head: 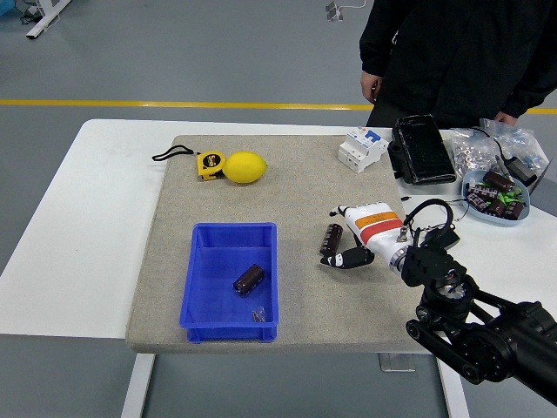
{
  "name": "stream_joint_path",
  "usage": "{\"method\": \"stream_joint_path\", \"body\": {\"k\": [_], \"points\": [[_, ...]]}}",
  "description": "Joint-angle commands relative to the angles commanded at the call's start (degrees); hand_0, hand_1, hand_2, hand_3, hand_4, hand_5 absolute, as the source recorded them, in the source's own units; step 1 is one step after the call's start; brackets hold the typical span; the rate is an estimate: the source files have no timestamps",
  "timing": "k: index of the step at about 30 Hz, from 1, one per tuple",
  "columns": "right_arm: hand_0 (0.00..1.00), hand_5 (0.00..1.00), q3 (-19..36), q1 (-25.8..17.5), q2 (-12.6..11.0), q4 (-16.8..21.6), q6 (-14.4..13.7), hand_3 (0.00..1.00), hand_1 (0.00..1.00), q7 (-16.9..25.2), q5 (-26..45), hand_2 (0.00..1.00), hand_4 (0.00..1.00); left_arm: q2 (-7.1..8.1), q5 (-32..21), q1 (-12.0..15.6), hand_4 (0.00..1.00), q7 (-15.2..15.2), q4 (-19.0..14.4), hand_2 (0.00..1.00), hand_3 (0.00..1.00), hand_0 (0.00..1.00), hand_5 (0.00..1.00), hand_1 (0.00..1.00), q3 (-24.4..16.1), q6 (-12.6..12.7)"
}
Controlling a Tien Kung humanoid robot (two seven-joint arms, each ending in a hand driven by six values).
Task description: Pick up the battery,place it into the box
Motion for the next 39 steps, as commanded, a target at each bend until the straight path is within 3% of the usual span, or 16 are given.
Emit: {"method": "stream_joint_path", "body": {"k": [29,39], "points": [[0.215,0.576,-2.0,2.3,3.0,-6.9,-1.5,0.732,0.150,1.6,4.9,0.232,0.998,-0.29,-0.3,-0.3,0.635,0.0,0.0,0.678,0.585,0.719,0.543,0.676,0.5,0.0],[0.206,0.562,-2.4,2.2,3.2,-7.3,-3.9,0.637,0.130,2.3,5.9,0.207,0.998,-0.36,-0.8,-0.4,0.633,-0.1,-0.1,0.680,0.585,0.719,0.543,0.676,1.1,-0.1]]}}
